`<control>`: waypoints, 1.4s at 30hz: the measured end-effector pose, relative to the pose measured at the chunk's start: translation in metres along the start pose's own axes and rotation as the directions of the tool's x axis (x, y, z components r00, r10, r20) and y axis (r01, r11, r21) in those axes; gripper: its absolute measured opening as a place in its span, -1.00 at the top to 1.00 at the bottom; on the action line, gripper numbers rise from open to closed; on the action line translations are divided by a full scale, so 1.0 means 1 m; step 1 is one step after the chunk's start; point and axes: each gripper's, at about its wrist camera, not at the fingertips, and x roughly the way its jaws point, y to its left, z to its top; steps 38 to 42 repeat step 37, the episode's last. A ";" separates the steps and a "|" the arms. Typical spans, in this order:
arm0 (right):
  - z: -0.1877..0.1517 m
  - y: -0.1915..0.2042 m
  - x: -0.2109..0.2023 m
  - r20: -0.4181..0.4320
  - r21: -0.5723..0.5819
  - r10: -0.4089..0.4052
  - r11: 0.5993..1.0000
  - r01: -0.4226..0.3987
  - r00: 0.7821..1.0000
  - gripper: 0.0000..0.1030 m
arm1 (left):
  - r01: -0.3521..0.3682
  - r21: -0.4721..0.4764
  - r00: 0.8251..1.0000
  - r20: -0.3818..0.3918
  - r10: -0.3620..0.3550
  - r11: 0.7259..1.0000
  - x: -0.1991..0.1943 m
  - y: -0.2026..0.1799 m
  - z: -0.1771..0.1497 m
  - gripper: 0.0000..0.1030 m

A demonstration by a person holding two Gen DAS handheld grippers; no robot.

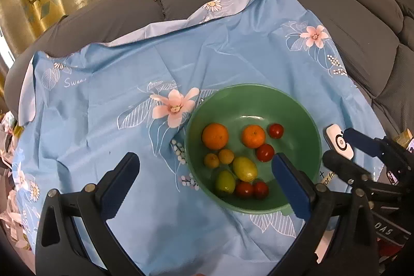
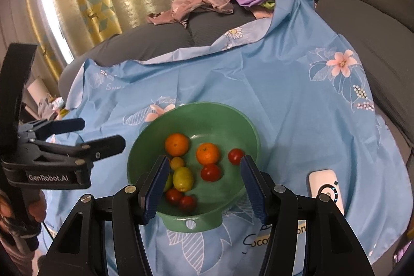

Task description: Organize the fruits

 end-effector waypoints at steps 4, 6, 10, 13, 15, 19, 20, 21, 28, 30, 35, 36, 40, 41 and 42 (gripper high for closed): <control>0.001 -0.001 0.003 -0.006 0.002 -0.001 1.000 0.001 1.000 -0.12 | -0.008 0.018 1.000 0.007 0.008 1.000 -0.002 -0.005 0.005 -0.99; 0.001 -0.001 0.003 -0.005 0.001 -0.001 1.000 0.001 1.000 -0.12 | -0.008 0.022 1.000 0.007 0.008 1.000 -0.001 -0.006 0.006 -0.99; 0.003 -0.001 0.004 -0.001 -0.008 -0.003 1.000 0.003 1.000 -0.12 | -0.015 0.035 1.000 0.005 0.015 0.999 -0.001 -0.009 0.007 -0.99; 0.005 0.000 0.003 0.002 -0.011 -0.004 1.000 0.004 1.000 -0.12 | -0.018 0.041 1.000 0.006 0.018 0.999 -0.001 -0.010 0.007 -0.99; 0.006 0.000 0.004 0.001 -0.012 -0.005 1.000 0.005 1.000 -0.12 | -0.022 0.041 1.000 0.007 0.022 0.999 -0.001 -0.010 0.007 -0.99; 0.006 0.001 0.004 0.000 -0.014 -0.003 1.000 0.003 1.000 -0.12 | -0.024 0.041 1.000 0.003 0.024 0.999 -0.001 -0.010 0.008 -0.99; 0.006 0.001 0.003 0.000 -0.013 -0.003 1.000 0.003 1.000 -0.12 | -0.025 0.044 1.000 0.003 0.025 0.999 0.000 -0.010 0.008 -0.99; 0.006 0.001 0.003 0.000 -0.013 -0.002 1.000 0.002 1.000 -0.12 | -0.027 0.043 1.000 0.003 0.027 0.999 -0.001 -0.009 0.008 -0.99; 0.006 0.004 0.004 0.000 -0.016 -0.001 1.000 0.001 1.000 -0.12 | -0.027 0.038 1.000 0.001 0.027 0.999 0.001 -0.009 0.008 -0.99; 0.006 0.005 0.004 0.001 -0.017 0.001 1.000 -0.001 1.000 -0.12 | -0.026 0.039 1.000 -0.001 0.026 0.999 0.001 -0.008 0.008 -0.99; 0.006 0.006 0.004 0.001 -0.018 0.001 1.000 -0.001 1.000 -0.12 | -0.024 0.037 1.000 -0.002 0.024 0.999 0.002 -0.009 0.008 -0.99; 0.006 0.006 0.004 0.001 -0.018 0.000 1.000 0.000 1.000 -0.12 | -0.024 0.039 1.000 -0.001 0.024 0.999 0.001 -0.009 0.008 -0.99; 0.006 0.006 0.004 0.000 -0.018 -0.001 1.000 0.001 1.000 -0.12 | -0.026 0.040 1.000 -0.001 0.026 0.999 0.001 -0.010 0.009 -0.99; 0.006 0.006 0.004 0.000 -0.018 -0.001 1.000 0.001 1.000 -0.12 | -0.026 0.040 1.000 -0.001 0.026 0.999 0.001 -0.010 0.009 -0.99; 0.006 0.006 0.004 0.000 -0.018 -0.001 1.000 0.001 1.000 -0.12 | -0.026 0.040 1.000 -0.001 0.026 0.999 0.001 -0.010 0.009 -0.99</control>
